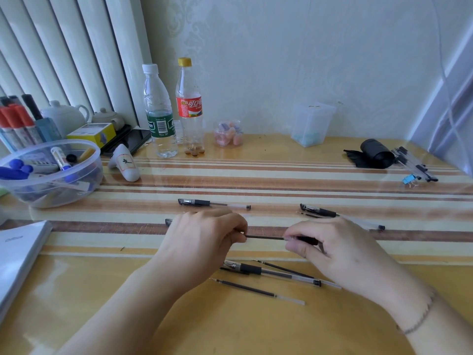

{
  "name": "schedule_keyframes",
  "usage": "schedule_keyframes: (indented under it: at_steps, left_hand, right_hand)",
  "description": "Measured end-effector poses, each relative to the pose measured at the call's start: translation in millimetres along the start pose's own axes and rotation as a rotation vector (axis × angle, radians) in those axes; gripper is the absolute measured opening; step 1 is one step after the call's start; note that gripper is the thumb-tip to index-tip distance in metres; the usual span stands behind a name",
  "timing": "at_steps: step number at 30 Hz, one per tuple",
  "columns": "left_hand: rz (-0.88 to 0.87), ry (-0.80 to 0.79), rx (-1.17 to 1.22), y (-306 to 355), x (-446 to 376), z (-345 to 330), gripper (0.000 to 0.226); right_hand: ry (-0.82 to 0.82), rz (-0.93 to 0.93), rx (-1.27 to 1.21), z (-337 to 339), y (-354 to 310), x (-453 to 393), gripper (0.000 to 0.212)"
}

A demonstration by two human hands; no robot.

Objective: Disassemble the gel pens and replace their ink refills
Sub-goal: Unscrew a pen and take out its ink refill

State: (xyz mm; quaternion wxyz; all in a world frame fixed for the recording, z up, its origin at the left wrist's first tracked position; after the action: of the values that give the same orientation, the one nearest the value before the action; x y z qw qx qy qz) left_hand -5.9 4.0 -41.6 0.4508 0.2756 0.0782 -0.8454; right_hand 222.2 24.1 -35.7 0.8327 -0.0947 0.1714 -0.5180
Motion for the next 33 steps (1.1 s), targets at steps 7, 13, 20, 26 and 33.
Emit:
schedule_keyframes:
  at_steps: [7, 13, 20, 26, 33]
  left_hand:
    - [0.232, 0.458, 0.233, -4, -3, 21, 0.005]
    - [0.277, 0.265, 0.327, 7, -3, 12, 0.009]
    - [0.293, 0.26, 0.421, 16, -5, 14, 0.011]
    - [0.235, 0.194, 0.446, 23, -4, 8, 0.012]
    - [0.175, 0.143, 0.343, 21, -3, 4, 0.012]
  right_hand:
    - [0.118, -0.134, -0.523, -8, 7, -5, 0.029]
    - [0.099, -0.048, -0.545, -7, -5, -1, 0.03]
    - [0.049, -0.003, -0.342, -10, -7, 0, 0.037]
    - [0.064, 0.025, -0.252, -10, -12, 1, 0.04]
    - [0.058, 0.053, -0.141, -7, -16, 3, 0.036]
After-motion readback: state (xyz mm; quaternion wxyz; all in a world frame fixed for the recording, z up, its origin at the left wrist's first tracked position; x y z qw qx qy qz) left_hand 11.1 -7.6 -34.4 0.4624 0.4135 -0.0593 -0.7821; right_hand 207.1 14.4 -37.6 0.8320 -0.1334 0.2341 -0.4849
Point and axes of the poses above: each hand's wrist, its own x-axis away from the middle knuckle, its own z-axis out of the back of the hand, y = z × x, the point moved 2 cm from there along -x, towards the middle knuckle, and after that the axes turned 8 degrees about -z, right-handed, at the moved point
